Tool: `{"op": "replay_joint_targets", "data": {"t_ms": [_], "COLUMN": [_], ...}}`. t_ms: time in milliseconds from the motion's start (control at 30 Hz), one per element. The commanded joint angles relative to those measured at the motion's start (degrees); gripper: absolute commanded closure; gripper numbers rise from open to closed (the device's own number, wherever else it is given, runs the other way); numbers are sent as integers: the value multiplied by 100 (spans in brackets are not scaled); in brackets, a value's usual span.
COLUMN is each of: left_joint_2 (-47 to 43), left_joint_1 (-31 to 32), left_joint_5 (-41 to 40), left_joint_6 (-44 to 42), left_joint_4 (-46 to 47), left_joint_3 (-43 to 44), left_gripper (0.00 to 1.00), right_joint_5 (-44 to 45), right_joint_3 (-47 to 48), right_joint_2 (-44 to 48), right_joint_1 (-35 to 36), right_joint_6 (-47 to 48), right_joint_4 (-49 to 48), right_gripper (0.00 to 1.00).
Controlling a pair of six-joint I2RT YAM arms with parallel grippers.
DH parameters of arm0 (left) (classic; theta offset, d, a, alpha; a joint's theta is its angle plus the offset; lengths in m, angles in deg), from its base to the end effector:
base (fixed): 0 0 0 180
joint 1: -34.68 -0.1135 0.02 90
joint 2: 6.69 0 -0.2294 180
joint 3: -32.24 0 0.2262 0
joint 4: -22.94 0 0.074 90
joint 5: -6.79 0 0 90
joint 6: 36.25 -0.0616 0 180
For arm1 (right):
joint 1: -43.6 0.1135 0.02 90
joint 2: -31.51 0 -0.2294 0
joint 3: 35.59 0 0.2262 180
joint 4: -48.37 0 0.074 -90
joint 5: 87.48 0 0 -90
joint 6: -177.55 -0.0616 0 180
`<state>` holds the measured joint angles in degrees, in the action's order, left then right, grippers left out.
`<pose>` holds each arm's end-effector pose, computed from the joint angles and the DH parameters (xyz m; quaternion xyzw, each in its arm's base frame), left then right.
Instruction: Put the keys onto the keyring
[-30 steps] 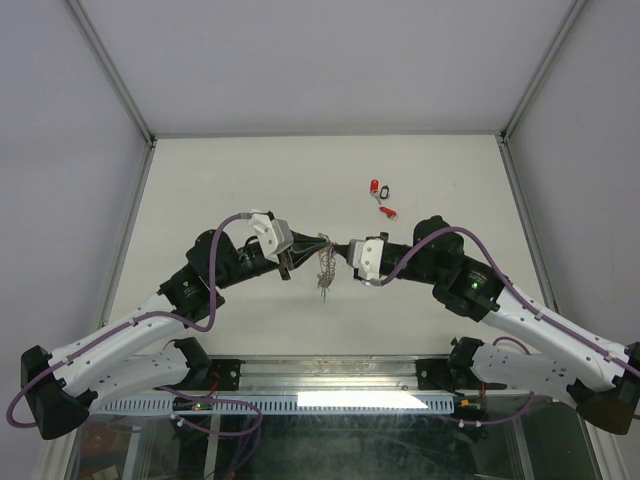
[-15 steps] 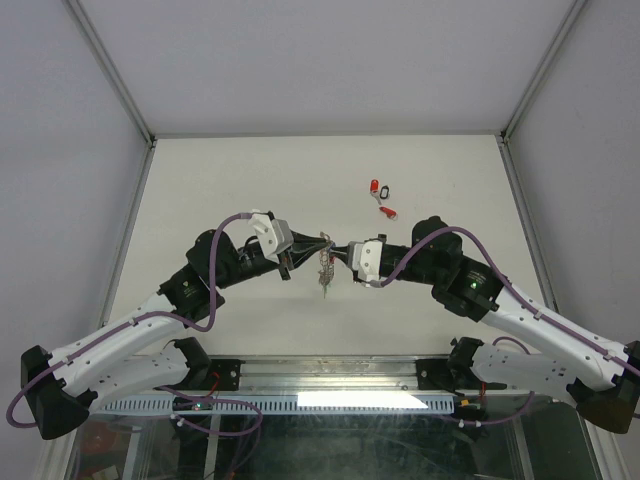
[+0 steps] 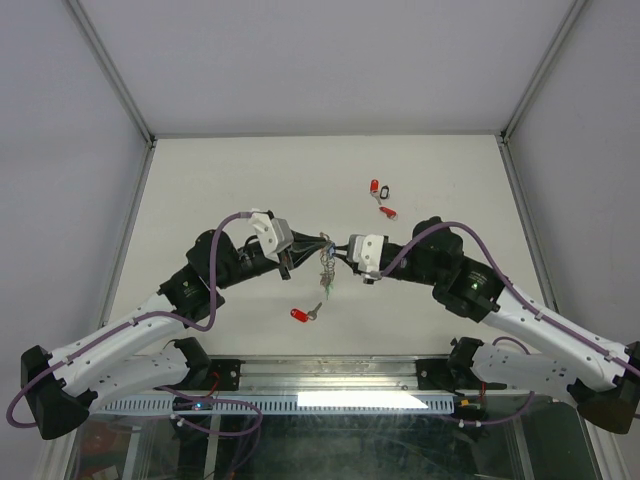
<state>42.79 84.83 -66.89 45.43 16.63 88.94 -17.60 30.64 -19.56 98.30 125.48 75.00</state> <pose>0.1331 -0.1865 0.3184 0.4274 0.5565 -0.3449 0.6235 0.1118 0.1946 0.3249 -0.6276 0.4466 0.2247 0.5968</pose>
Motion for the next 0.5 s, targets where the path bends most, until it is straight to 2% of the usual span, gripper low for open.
{"op": "replay_joint_targets", "data": {"t_ms": [0,133,267,467], "left_joint_2": [-199,-255,-340,-485], "left_joint_1": [-32,-36,-53,-414], "left_joint_5": [-364,-594,-983,-1134], "left_joint_6": [202,272,295,389], "left_joint_4": [544,568,510,337], "left_joint_3": [10,-59,-127,-176], "left_gripper": [100,100,100,100], "right_joint_5": [914,1581,2369,1793], "right_joint_3": [210,-13,122,89], "right_joint_2": [231,455,380,167], "right_joint_1": [32,26,-21,-48], "right_joint_6": [-903,-1962,-3132,-3777], "right_joint_4": [-103,-270,282,1040], "right_gripper": [84,82,81,79]}}
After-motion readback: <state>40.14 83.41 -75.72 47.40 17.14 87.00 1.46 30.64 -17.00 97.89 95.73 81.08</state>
